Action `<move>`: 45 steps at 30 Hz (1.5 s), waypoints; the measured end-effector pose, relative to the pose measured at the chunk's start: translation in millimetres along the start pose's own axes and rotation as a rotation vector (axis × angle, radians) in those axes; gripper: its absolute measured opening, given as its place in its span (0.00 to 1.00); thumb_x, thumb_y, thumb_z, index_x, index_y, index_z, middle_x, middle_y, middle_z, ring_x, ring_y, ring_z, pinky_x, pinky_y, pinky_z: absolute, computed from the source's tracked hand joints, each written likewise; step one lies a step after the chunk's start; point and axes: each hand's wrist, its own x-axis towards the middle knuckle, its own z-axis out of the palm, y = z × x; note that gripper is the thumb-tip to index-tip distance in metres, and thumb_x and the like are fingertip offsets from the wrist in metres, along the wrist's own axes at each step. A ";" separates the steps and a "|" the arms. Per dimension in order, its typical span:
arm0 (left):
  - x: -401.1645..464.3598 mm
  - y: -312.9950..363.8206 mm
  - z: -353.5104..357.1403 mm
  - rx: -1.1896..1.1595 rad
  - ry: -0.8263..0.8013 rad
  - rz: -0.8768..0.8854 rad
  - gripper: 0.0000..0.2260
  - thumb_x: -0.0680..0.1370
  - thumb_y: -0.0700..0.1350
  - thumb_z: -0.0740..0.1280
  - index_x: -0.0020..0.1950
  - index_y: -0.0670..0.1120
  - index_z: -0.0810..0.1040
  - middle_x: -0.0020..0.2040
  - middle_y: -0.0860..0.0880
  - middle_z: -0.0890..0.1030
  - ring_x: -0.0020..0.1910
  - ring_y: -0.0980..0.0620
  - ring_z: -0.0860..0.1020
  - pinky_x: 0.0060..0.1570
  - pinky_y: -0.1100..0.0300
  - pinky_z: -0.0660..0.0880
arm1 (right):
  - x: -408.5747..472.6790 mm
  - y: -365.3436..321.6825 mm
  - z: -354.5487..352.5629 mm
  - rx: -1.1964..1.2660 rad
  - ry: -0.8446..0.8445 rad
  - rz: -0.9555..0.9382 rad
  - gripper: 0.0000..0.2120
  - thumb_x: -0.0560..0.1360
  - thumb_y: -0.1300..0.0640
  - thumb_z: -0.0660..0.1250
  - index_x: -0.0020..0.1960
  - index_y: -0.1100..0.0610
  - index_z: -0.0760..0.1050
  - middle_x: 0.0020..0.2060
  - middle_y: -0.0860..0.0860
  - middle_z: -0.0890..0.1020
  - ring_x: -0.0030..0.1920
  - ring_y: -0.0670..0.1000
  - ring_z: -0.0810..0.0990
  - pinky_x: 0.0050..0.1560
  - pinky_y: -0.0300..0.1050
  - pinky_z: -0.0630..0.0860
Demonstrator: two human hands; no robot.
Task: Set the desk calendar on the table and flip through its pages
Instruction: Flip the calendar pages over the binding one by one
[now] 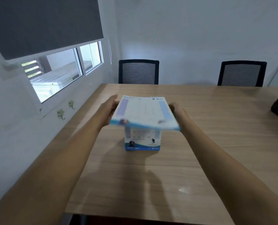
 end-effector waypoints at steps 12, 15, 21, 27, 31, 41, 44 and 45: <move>22.0 30.5 36.3 0.821 0.102 0.348 0.19 0.78 0.42 0.61 0.69 0.49 0.73 0.65 0.45 0.77 0.61 0.45 0.75 0.58 0.55 0.72 | 33.8 -12.0 14.8 -1.139 -0.024 -0.523 0.26 0.79 0.55 0.52 0.77 0.54 0.60 0.77 0.51 0.62 0.76 0.56 0.60 0.75 0.56 0.59; 33.7 20.1 34.0 1.043 0.039 0.324 0.28 0.74 0.39 0.66 0.74 0.49 0.66 0.69 0.43 0.73 0.63 0.44 0.74 0.53 0.56 0.75 | 41.4 -7.4 12.7 -1.395 -0.024 -0.486 0.29 0.78 0.54 0.53 0.79 0.49 0.51 0.79 0.47 0.53 0.78 0.58 0.52 0.75 0.58 0.56; 47.6 10.3 32.7 1.170 0.065 0.270 0.37 0.70 0.40 0.64 0.76 0.58 0.56 0.64 0.39 0.70 0.62 0.41 0.71 0.49 0.57 0.72 | 42.2 -7.1 11.1 -1.465 0.008 -0.469 0.34 0.77 0.54 0.56 0.79 0.51 0.45 0.78 0.49 0.58 0.76 0.61 0.56 0.72 0.57 0.59; 50.4 6.0 36.6 1.202 0.070 0.319 0.35 0.71 0.38 0.64 0.77 0.48 0.57 0.66 0.46 0.73 0.68 0.42 0.63 0.61 0.52 0.69 | 44.2 -6.1 12.3 -1.451 0.010 -0.453 0.34 0.77 0.56 0.57 0.79 0.53 0.46 0.76 0.53 0.60 0.73 0.63 0.60 0.69 0.59 0.62; 49.0 4.2 37.7 1.201 0.036 0.309 0.33 0.72 0.39 0.65 0.76 0.47 0.58 0.69 0.45 0.69 0.69 0.42 0.62 0.62 0.53 0.67 | 46.2 -5.6 14.5 -1.443 0.021 -0.430 0.33 0.76 0.57 0.56 0.78 0.53 0.48 0.76 0.53 0.60 0.71 0.63 0.61 0.68 0.59 0.62; 26.1 -22.8 38.8 0.664 0.182 0.180 0.31 0.74 0.40 0.65 0.75 0.47 0.57 0.74 0.46 0.61 0.68 0.46 0.68 0.54 0.58 0.68 | 27.9 10.9 21.5 -0.629 0.057 -0.175 0.23 0.77 0.61 0.54 0.72 0.55 0.59 0.68 0.54 0.67 0.69 0.58 0.67 0.66 0.54 0.66; 17.5 -41.0 40.3 0.440 0.187 0.044 0.21 0.74 0.39 0.65 0.64 0.53 0.66 0.61 0.50 0.72 0.61 0.47 0.69 0.49 0.56 0.69 | 25.1 24.9 21.3 -0.512 0.043 0.045 0.21 0.79 0.64 0.51 0.71 0.56 0.60 0.58 0.50 0.70 0.65 0.56 0.68 0.65 0.50 0.65; 14.3 -47.1 41.2 0.407 0.168 0.017 0.24 0.74 0.38 0.65 0.68 0.51 0.65 0.59 0.51 0.71 0.63 0.46 0.70 0.51 0.56 0.69 | 24.6 29.2 21.8 -0.515 0.037 0.066 0.14 0.79 0.65 0.50 0.63 0.57 0.65 0.51 0.50 0.71 0.57 0.54 0.70 0.58 0.47 0.67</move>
